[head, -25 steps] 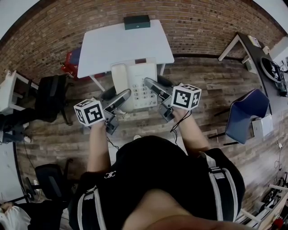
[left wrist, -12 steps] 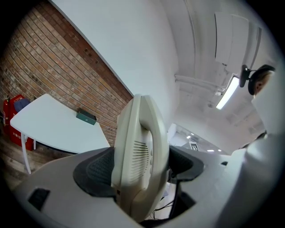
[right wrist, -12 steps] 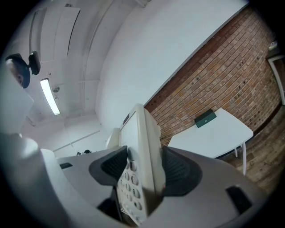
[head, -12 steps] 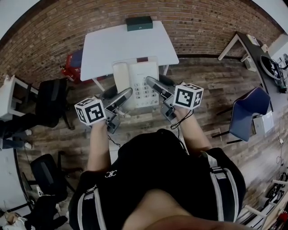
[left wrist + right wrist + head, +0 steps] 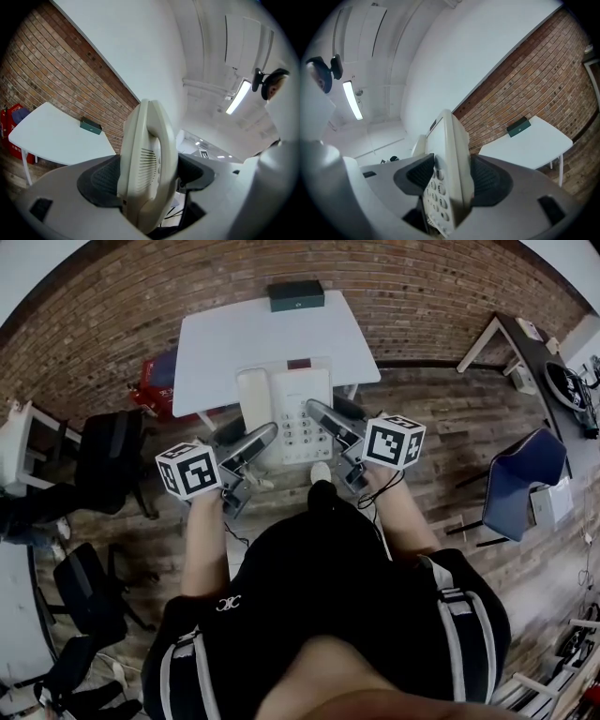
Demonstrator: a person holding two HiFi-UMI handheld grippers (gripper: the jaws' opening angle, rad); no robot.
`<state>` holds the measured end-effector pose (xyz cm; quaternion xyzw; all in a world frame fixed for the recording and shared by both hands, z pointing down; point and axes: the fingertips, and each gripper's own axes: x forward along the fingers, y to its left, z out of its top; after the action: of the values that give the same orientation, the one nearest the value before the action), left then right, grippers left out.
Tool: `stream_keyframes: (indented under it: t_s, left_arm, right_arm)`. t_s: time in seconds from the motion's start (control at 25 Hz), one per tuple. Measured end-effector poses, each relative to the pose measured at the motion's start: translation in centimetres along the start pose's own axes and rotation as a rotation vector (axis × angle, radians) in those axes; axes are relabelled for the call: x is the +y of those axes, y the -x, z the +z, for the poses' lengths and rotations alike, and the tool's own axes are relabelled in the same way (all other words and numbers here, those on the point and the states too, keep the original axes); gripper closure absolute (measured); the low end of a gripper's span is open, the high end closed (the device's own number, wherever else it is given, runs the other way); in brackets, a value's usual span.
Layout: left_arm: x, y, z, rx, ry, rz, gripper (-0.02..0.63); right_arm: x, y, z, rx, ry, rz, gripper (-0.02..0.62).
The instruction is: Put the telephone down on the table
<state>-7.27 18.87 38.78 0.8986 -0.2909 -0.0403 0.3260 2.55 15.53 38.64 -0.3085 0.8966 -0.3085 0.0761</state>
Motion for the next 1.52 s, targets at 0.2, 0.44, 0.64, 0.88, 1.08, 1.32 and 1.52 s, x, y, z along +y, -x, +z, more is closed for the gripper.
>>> stream_keyframes:
  t_s: [0.2,0.44,0.64,0.88,1.08,1.32,1.52]
  left_arm:
    - [1.1,-0.3,0.1,-0.007,-0.017,0.013,0.239]
    - [4.3,-2.9,2.4,-0.008,-0.019,0.028,0.239]
    - [8.0,-5.9,4.8,-0.001,-0.008,0.037,0.239]
    - [11.8,-9.7,7.3,0.015,0.018,0.051,0.239]
    - [14.9,-13.1,9.7,0.023,0.047,0.072,0.239]
    - [18.6,-17.2,12.7,0.034,0.086,0.103,0.239]
    - [22.1,-20.2,15.5,0.036,0.114,0.121,0.239]
  right_arm:
    - [-0.8,-0.9,-0.1,-0.003,0.005,0.020,0.383]
    - [-4.1,-3.9,1.8,-0.002,-0.003,0.034,0.383]
    - [-7.8,-7.2,3.9,0.014,-0.016,0.038,0.383]
    - [-12.3,-10.4,6.4,0.035,-0.037,0.033,0.383]
    - [-16.2,-13.1,8.8,0.057,-0.067,0.036,0.383]
    - [-20.9,-16.5,11.8,0.097,-0.099,0.045,0.383]
    - [-24.6,-20.0,14.2,0.123,-0.113,0.053,0.383]
